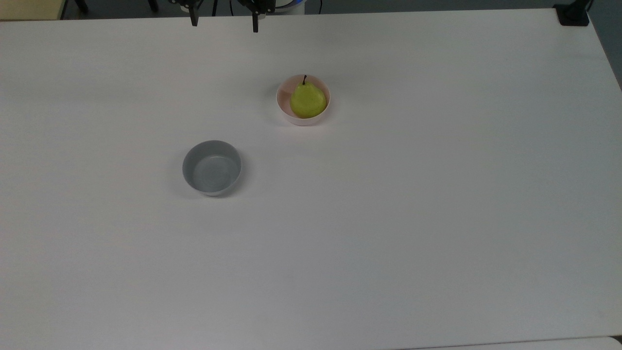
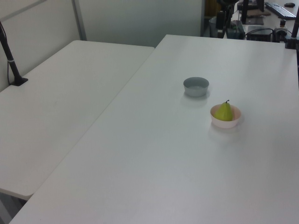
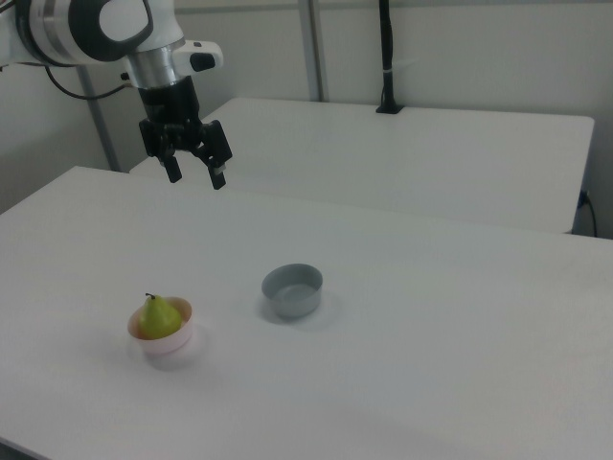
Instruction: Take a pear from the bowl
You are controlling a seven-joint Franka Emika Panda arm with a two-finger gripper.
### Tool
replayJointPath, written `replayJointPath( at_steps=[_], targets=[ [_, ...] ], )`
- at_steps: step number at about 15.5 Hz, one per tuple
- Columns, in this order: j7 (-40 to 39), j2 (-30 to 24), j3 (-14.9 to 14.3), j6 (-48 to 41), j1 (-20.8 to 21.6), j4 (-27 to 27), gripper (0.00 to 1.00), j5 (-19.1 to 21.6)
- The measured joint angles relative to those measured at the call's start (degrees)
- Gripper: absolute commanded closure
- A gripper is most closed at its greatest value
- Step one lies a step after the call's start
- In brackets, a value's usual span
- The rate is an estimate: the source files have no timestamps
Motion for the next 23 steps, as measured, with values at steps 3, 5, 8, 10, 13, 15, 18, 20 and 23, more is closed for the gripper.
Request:
replayJointPath(
  at_steps=[3, 5, 8, 10, 13, 15, 18, 20, 23],
  targets=[
    [0.0, 0.1, 0.0, 0.0, -0.1, 0.0, 0.00, 0.0],
    [0.0, 0.1, -0.1, 0.0, -0.2, 0.0, 0.00, 0.0],
    [0.0, 0.0, -0.2, 0.0, -0.2, 0.0, 0.00, 0.0],
    [0.0, 0.0, -0.2, 0.0, -0.2, 0.0, 0.00, 0.0],
    [-0.1, -0.2, -0.2, 0.0, -0.1, 0.0, 0.00, 0.0],
    [-0.3, -0.9, 0.0, 0.0, 0.0, -0.7, 0.00, 0.0],
    [-1.5, -3.0, 0.3, -0.2, 1.1, -3.4, 0.00, 0.1],
    [-1.6, -5.1, 0.4, -0.3, 3.0, -6.8, 0.00, 0.1],
    [-1.6, -8.0, 0.4, -0.5, 5.8, -13.3, 0.00, 0.1]
  ],
)
